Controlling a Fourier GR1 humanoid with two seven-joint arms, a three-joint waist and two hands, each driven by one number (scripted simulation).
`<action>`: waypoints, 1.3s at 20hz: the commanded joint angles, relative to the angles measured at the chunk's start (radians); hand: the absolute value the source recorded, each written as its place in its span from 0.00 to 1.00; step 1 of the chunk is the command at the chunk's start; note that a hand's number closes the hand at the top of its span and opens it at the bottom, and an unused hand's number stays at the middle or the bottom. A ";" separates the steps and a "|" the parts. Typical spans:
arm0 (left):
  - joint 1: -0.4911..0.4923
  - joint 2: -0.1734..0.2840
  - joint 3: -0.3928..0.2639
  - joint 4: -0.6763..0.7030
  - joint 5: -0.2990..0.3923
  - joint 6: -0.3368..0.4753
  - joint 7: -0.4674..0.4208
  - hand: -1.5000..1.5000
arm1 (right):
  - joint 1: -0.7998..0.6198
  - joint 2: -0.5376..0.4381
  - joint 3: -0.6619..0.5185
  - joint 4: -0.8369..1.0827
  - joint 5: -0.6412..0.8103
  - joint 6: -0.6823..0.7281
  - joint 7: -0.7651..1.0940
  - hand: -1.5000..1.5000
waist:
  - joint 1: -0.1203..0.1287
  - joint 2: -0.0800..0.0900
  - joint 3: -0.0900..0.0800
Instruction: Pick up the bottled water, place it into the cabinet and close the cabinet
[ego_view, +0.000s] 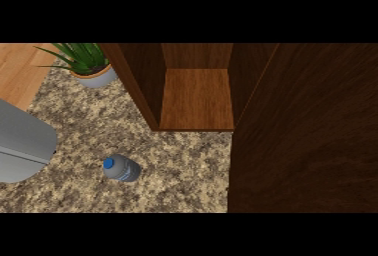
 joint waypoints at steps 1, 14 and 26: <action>0.087 0.051 0.073 -0.190 0.153 -0.005 0.000 0.00 | 0.038 -0.015 -0.059 -0.137 -0.154 0.002 0.059 0.00 | 0.003 0.001 0.001; 0.090 0.030 0.196 -0.039 0.174 0.035 -0.103 0.00 | 0.169 0.008 -0.071 -0.191 -0.211 0.084 0.006 0.00 | -0.029 0.002 0.001; -0.185 0.032 0.169 0.253 0.064 0.053 -0.037 0.00 | 0.185 -0.011 -0.135 -0.175 -0.271 0.126 -0.024 0.00 | -0.043 0.009 -0.002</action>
